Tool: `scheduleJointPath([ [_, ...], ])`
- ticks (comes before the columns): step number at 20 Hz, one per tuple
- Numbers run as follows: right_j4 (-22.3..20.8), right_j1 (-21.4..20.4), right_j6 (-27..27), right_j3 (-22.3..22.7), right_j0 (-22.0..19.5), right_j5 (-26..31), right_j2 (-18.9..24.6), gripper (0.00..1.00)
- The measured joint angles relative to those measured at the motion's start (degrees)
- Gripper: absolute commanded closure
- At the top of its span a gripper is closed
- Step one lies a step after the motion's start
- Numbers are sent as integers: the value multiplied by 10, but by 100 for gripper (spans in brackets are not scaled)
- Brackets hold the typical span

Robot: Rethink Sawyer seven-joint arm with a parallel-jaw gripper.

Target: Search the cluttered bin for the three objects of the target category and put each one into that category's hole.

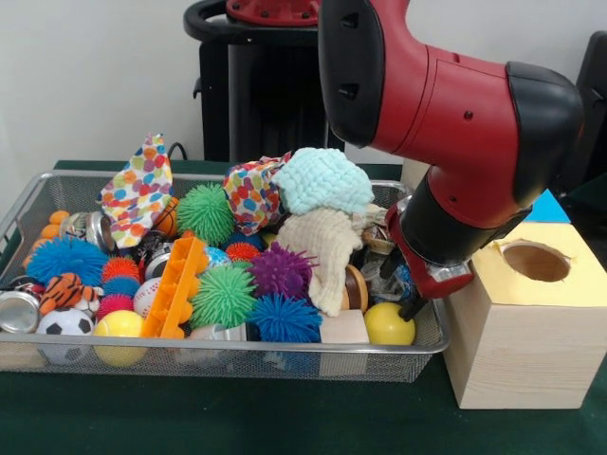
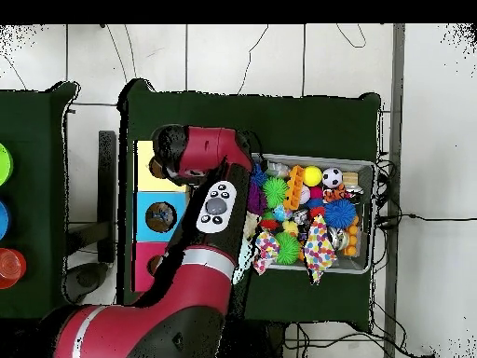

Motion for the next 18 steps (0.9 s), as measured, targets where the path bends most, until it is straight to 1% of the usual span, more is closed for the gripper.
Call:
scheduleJointPath([
  [2, 16, 9, 10, -10, 0, 21, -10, 0],
  [7, 35, 24, 27, -28, 0, 62, -21, 0],
  [18, 53, 37, 29, -35, 0, 94, -35, 0],
])
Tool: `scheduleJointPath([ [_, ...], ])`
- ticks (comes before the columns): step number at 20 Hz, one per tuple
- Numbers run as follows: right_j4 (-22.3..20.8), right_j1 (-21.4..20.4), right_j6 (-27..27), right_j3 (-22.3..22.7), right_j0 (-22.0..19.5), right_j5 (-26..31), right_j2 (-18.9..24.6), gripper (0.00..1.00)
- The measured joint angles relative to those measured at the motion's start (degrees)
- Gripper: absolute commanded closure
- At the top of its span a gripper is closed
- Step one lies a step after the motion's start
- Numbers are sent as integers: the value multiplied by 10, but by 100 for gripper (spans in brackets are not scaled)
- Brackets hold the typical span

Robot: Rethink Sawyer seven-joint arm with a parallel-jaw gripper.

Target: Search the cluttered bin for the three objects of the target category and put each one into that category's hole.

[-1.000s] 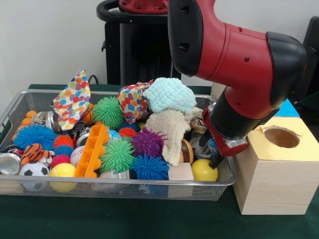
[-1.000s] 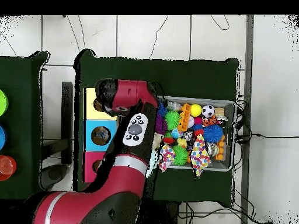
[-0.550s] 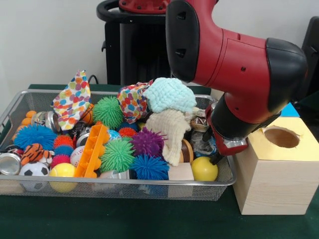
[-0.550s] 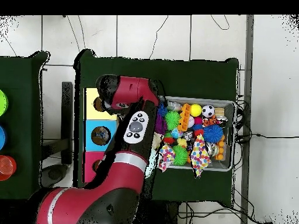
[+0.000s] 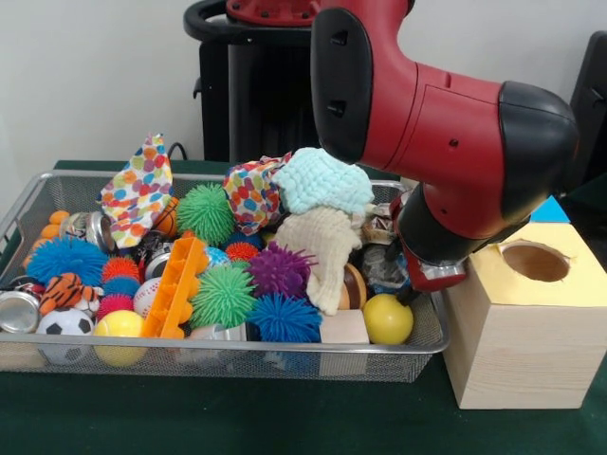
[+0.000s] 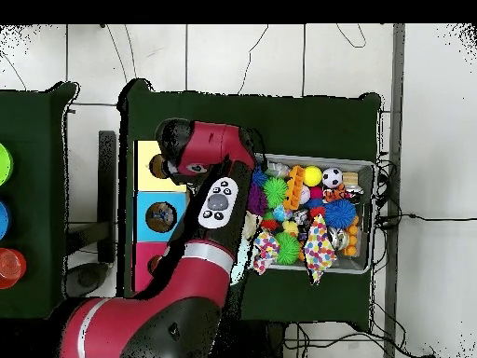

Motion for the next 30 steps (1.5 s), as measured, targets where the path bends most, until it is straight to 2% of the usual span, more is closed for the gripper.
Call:
scheduleJointPath([
  [8, 8, 21, 0, -29, 0, 39, -17, 0],
  [18, 7, 51, 0, -34, 1, 136, -29, 0],
  [30, 7, 53, 0, -34, 3, 136, -34, 0],
])
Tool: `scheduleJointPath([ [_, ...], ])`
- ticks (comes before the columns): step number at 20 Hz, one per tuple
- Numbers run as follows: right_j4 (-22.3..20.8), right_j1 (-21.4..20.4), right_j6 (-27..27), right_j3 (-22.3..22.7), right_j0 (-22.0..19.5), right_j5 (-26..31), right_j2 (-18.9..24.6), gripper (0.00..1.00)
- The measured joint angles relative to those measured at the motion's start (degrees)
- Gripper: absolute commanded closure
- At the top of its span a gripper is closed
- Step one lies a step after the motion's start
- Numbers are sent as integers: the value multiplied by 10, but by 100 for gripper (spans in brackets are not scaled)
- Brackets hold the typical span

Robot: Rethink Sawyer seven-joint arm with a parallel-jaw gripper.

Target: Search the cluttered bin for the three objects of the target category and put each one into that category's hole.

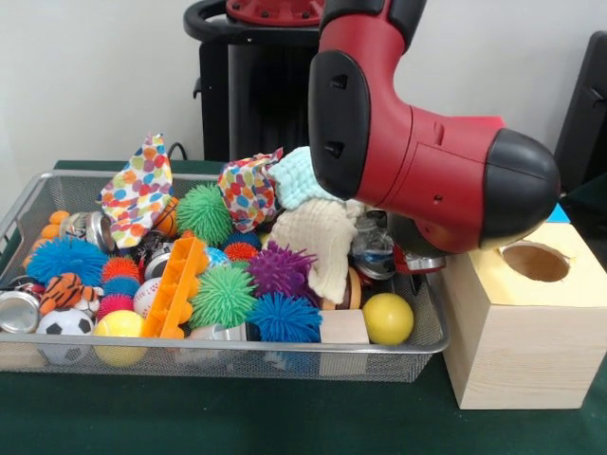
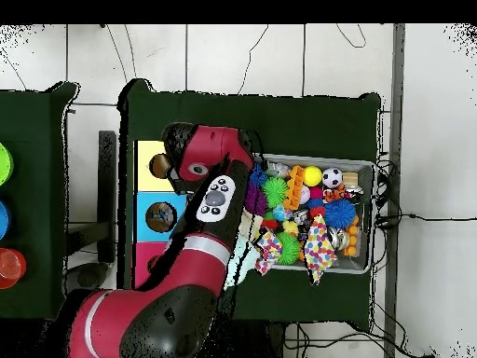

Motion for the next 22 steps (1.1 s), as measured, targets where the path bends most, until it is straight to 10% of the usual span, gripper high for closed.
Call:
scheduleJointPath([
  [8, -17, -3, 0, 0, 16, -32, -20, 0],
  [9, -27, -5, 0, 0, 21, -46, -23, 100],
  [22, -29, -5, 0, 0, 24, -52, -28, 100],
])
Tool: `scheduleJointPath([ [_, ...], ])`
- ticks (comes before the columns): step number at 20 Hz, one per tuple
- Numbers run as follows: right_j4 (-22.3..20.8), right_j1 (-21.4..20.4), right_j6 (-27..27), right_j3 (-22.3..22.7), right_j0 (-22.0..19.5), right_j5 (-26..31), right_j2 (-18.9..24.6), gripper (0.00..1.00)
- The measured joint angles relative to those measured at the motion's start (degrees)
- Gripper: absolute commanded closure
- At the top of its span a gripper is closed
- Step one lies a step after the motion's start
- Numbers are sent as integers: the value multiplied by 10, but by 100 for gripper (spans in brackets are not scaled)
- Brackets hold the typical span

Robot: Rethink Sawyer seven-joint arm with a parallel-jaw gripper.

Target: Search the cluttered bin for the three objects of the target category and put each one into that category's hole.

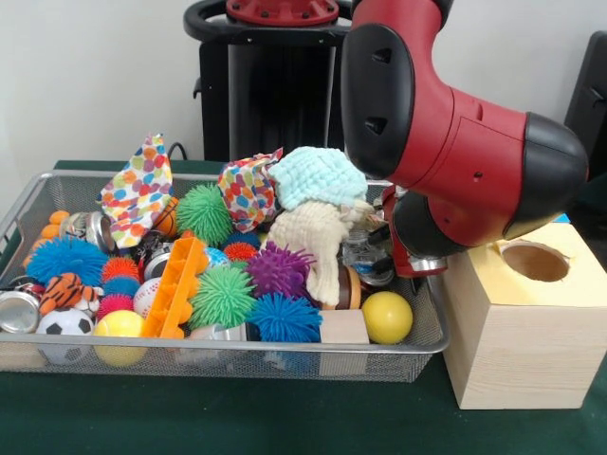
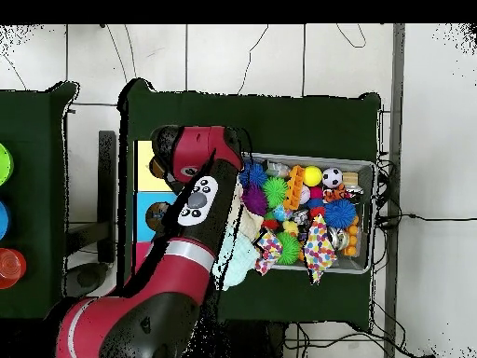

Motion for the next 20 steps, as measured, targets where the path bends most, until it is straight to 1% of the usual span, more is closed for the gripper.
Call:
scheduleJointPath([
  [10, 0, -1, 0, 1, 3, -1, -3, 100],
  [14, -6, -15, 0, 21, 8, 3, -3, 100],
  [17, -18, -36, 0, 32, 14, 34, -5, 100],
  [20, -28, -56, 0, 31, 16, 91, -7, 100],
])
